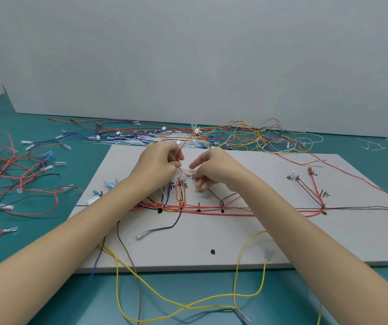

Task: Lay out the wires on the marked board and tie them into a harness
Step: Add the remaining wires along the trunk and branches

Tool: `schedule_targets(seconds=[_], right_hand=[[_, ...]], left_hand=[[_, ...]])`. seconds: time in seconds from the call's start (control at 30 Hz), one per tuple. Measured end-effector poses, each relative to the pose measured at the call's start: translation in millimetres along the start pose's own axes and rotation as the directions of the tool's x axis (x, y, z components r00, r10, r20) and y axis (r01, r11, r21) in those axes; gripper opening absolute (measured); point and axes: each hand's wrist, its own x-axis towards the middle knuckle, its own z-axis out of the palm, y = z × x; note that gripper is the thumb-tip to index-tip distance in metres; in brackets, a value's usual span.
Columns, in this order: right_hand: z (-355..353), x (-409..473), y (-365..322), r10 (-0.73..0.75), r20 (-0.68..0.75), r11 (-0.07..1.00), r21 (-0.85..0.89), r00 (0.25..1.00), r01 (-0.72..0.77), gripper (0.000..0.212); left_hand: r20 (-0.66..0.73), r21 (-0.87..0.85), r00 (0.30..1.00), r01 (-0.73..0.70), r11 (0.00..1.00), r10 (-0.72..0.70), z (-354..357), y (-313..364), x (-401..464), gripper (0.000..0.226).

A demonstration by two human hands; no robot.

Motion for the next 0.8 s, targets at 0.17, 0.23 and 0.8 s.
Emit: schedule_targets(seconds=[0.17, 0.23, 0.8], right_hand=[[-10, 1, 5, 0.114, 0.056, 0.962, 0.245, 0.992, -0.124, 0.023], [-8, 2, 6, 0.11, 0.041, 0.961, 0.253, 0.993, -0.117, 0.023], [-12, 14, 0, 0.073, 0.048, 0.997, -0.006, 0.996, -0.072, 0.008]], left_hand=[[0.003, -0.03, 1.0, -0.016, 0.999, 0.016, -7, 4, -1, 0.013], [0.014, -0.014, 0.999, -0.038, 0.999, 0.038, -8, 4, -4, 0.013], [0.154, 0.172, 0.928, -0.362, 0.916, 0.339, -8, 33, -20, 0.017]])
